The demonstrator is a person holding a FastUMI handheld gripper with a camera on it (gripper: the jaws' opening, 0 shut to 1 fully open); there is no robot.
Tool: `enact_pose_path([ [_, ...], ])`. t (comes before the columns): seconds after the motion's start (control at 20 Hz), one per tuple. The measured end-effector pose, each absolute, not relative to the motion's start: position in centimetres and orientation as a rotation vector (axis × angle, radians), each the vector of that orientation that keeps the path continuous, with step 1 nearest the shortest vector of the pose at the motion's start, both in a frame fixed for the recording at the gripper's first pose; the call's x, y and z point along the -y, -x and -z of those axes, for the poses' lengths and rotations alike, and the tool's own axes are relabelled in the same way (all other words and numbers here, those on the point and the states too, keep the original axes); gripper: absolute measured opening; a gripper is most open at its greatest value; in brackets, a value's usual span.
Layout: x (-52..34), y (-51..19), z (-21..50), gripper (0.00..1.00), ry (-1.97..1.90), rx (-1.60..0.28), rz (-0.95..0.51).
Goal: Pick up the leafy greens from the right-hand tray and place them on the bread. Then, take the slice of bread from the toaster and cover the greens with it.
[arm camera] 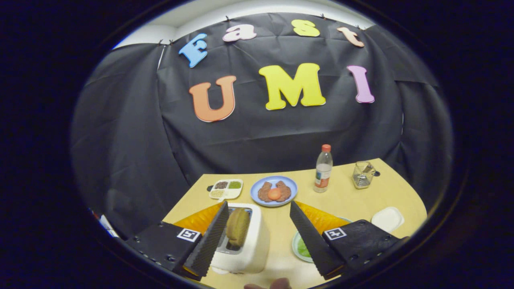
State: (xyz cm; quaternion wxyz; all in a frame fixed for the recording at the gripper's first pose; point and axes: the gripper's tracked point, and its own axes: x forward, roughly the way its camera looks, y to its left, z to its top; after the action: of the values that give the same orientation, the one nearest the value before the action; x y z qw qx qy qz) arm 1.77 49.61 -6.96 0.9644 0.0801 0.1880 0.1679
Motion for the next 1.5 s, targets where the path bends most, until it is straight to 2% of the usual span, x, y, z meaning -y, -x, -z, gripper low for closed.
enact_pose_path([
  [0.4,-54.2,-4.0,13.3,0.95,-0.093,-0.481,-0.275],
  [0.45,-54.4,-4.0,13.6,0.86,-0.091,-0.492,-0.271],
  [0.55,-54.6,-4.5,14.1,0.73,-0.09,-0.509,-0.265],
  [0.8,-54.7,-4.6,14.6,0.17,-0.102,-0.551,-0.252],
  [0.85,-54.5,-4.6,14.3,0.17,-0.107,-0.555,-0.25],
  [0.9,-54.7,-4.6,14.1,0.09,-0.125,-0.568,-0.263],
  [1.25,-52.1,-3.2,5.6,0.09,-0.293,-0.511,-0.316],
  [1.5,-46.1,-2.5,0.6,0.09,-0.333,-0.429,-0.3],
])
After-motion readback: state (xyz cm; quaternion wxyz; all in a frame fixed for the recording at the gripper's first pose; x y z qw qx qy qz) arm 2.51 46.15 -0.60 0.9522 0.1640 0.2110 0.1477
